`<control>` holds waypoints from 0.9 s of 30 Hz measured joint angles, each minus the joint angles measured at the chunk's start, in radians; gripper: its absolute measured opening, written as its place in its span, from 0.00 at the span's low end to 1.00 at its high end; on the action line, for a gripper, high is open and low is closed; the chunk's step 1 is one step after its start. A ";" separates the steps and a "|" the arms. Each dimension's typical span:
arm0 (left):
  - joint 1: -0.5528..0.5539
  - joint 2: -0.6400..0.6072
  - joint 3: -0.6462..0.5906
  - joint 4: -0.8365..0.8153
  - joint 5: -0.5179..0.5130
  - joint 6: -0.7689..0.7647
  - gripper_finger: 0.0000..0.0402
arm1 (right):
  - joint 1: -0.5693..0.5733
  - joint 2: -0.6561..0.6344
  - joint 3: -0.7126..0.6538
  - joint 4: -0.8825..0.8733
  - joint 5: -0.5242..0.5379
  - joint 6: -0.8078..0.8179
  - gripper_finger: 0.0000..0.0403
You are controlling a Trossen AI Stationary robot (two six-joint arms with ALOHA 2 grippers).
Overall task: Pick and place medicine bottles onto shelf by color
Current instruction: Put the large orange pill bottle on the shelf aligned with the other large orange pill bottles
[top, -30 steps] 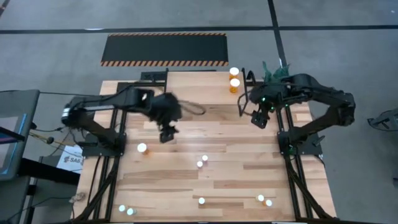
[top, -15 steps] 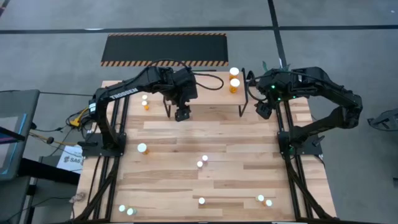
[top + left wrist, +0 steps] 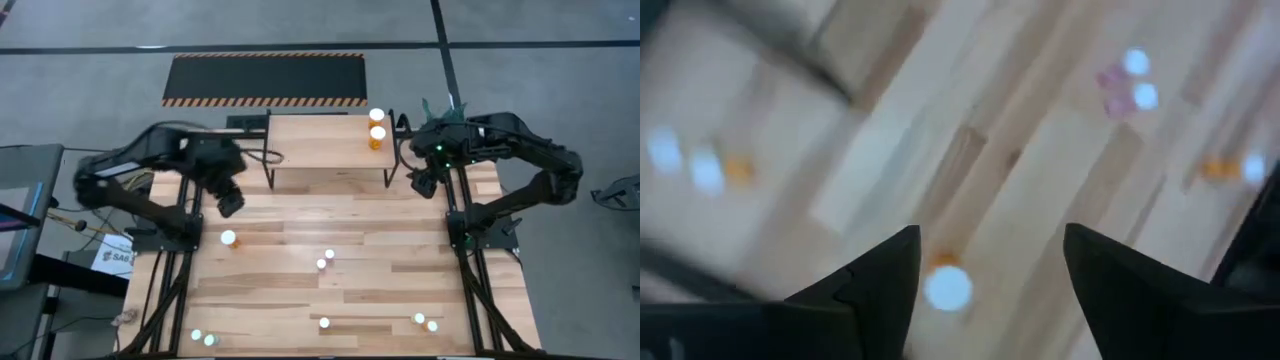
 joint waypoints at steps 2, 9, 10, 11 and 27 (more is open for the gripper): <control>-0.018 -0.067 -0.124 -0.006 -0.001 -0.240 0.62 | 0.006 0.007 0.000 0.031 0.000 -0.021 0.79; -0.033 -0.126 -0.426 0.091 0.158 -0.638 0.74 | -0.020 0.059 0.000 0.076 -0.022 -0.096 0.79; -0.043 -0.122 -0.456 0.116 0.175 -0.649 0.75 | -0.027 0.067 0.000 0.074 -0.034 -0.106 0.79; -0.053 -0.117 -0.484 0.141 0.180 -0.659 0.77 | -0.034 0.074 0.000 0.071 -0.049 -0.113 0.79; -0.111 -0.085 -0.785 0.441 0.096 -0.759 0.79 | -0.045 0.095 0.000 0.003 -0.083 -0.141 0.79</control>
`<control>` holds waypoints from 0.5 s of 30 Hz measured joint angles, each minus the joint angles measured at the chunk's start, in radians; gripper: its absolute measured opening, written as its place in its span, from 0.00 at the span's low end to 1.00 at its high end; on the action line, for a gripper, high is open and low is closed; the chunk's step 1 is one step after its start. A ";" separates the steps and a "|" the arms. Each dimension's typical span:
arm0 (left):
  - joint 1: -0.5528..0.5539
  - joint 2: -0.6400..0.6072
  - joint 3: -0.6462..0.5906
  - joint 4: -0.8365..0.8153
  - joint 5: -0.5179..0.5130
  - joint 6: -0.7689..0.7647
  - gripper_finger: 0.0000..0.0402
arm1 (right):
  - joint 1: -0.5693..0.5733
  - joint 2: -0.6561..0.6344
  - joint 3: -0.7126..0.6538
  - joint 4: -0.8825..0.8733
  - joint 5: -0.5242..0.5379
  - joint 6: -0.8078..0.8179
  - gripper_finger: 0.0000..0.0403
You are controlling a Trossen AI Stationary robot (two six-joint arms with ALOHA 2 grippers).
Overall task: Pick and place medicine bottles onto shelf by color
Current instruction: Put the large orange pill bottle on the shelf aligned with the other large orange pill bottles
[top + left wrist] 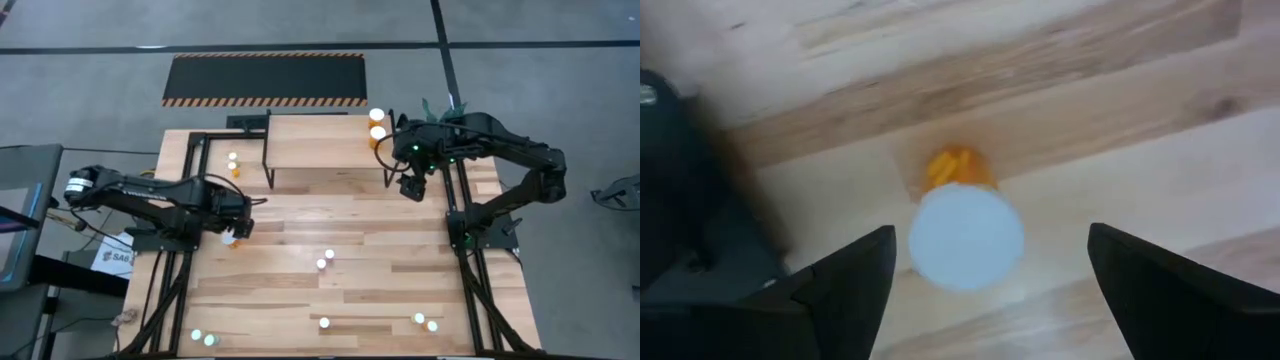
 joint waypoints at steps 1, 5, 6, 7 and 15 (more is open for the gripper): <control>-0.002 0.000 -0.004 0.011 -0.007 -0.006 0.79 | 0.000 0.000 0.000 0.000 0.000 0.000 0.79; -0.018 0.000 -0.010 -0.007 -0.048 -0.004 0.79 | -0.004 0.003 0.000 -0.003 -0.002 -0.001 0.79; -0.021 0.000 -0.010 -0.005 -0.054 -0.005 0.79 | -0.004 0.003 0.000 -0.004 -0.004 -0.001 0.79; -0.027 0.000 -0.010 0.001 -0.055 -0.005 0.79 | -0.004 0.003 0.000 -0.005 -0.006 -0.001 0.79; -0.081 0.078 -0.011 -0.007 -0.062 0.069 0.79 | -0.004 0.003 0.000 -0.006 -0.007 0.009 0.79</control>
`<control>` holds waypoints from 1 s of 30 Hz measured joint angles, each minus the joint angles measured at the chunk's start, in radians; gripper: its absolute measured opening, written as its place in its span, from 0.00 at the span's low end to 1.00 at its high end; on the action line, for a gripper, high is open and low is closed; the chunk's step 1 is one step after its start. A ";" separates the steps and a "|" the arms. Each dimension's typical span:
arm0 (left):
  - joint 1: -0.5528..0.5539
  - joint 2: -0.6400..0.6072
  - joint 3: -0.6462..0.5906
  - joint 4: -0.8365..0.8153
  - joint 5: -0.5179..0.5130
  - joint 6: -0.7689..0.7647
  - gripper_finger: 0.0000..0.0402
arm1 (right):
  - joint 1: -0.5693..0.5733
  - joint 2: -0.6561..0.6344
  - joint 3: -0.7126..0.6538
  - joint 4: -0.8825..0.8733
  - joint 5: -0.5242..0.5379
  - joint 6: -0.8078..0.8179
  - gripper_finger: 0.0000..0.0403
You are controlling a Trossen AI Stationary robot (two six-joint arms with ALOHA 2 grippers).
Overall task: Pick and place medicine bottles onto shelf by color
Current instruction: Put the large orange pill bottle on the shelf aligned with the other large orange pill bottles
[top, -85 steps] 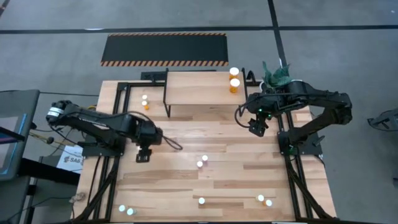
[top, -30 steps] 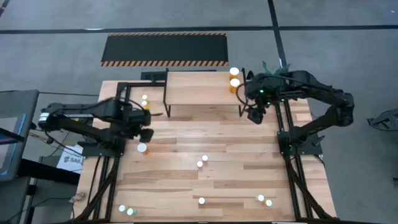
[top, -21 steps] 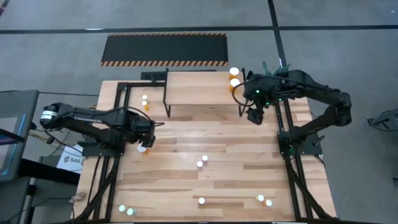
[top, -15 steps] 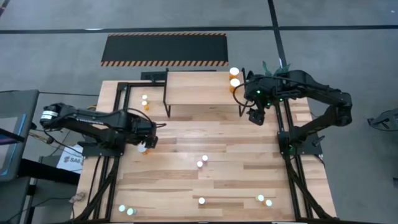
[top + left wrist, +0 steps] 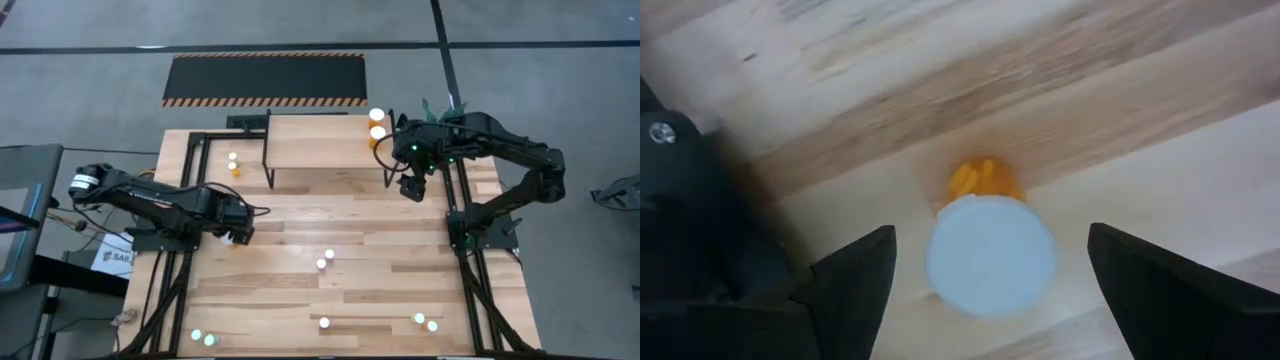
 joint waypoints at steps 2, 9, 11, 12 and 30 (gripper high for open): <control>-0.002 0.027 0.000 0.012 0.012 0.028 0.79 | 0.000 0.000 0.000 -0.001 0.000 0.008 0.79; -0.002 0.101 0.000 0.034 0.038 0.115 0.79 | 0.000 0.000 0.000 0.000 0.000 0.013 0.79; -0.002 0.105 0.000 0.034 0.040 0.117 0.79 | 0.000 0.000 0.000 0.002 0.000 0.013 0.79; -0.002 0.103 0.000 0.035 0.045 0.121 0.79 | 0.000 0.000 0.000 0.007 0.000 0.013 0.79; -0.002 0.103 0.000 0.026 0.096 0.143 0.59 | 0.000 0.000 0.000 0.016 0.000 0.021 0.79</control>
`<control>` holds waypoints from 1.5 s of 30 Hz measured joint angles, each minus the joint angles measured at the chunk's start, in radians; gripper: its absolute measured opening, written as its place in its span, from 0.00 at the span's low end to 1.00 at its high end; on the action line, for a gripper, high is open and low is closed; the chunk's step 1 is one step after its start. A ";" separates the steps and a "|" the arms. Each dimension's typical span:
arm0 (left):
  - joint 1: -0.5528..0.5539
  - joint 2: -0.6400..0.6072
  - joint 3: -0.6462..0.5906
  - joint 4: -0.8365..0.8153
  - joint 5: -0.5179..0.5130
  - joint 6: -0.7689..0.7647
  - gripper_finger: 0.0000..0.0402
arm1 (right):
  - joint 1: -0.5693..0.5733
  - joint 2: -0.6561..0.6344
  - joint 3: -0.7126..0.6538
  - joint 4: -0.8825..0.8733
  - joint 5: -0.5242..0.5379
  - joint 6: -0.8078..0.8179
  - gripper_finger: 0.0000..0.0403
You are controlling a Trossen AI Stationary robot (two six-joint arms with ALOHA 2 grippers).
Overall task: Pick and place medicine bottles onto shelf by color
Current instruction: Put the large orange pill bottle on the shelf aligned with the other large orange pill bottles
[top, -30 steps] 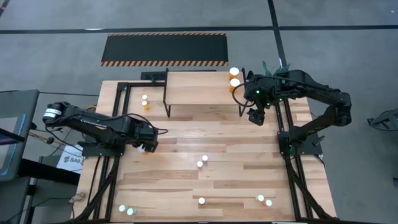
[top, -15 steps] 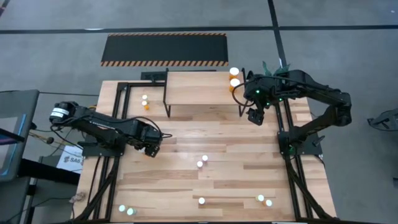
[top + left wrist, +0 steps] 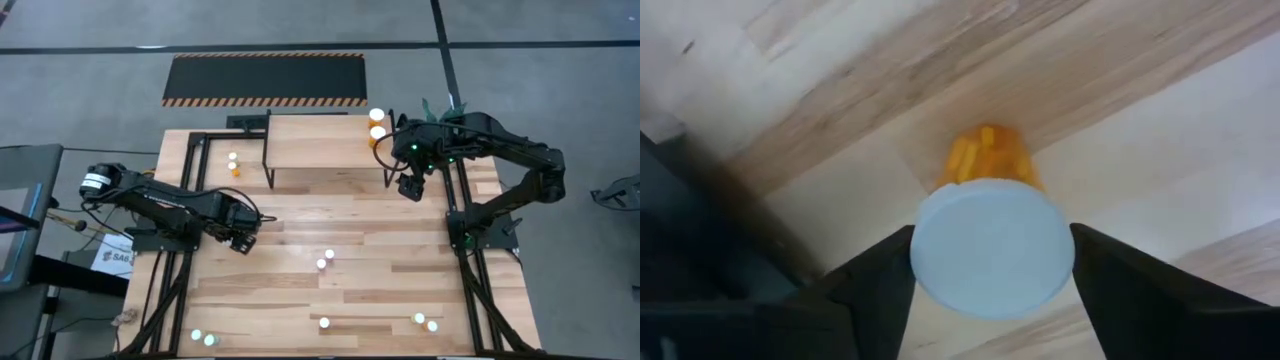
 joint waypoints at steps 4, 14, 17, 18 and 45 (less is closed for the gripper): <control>0.000 0.000 0.000 0.000 0.007 0.000 0.57 | 0.000 0.000 0.000 0.000 0.000 0.000 0.79; 0.000 0.000 0.000 0.003 -0.002 0.019 0.55 | 0.000 0.000 0.000 0.001 0.001 0.015 0.79; 0.000 0.000 0.000 0.010 -0.008 0.023 0.58 | 0.000 0.000 0.000 0.001 0.001 0.020 0.79; 0.000 0.000 0.000 0.010 -0.012 0.025 0.60 | 0.000 0.000 0.000 0.001 0.001 0.023 0.79; 0.029 0.000 0.000 0.011 -0.011 0.064 0.58 | 0.000 0.000 0.000 0.016 0.001 0.026 0.79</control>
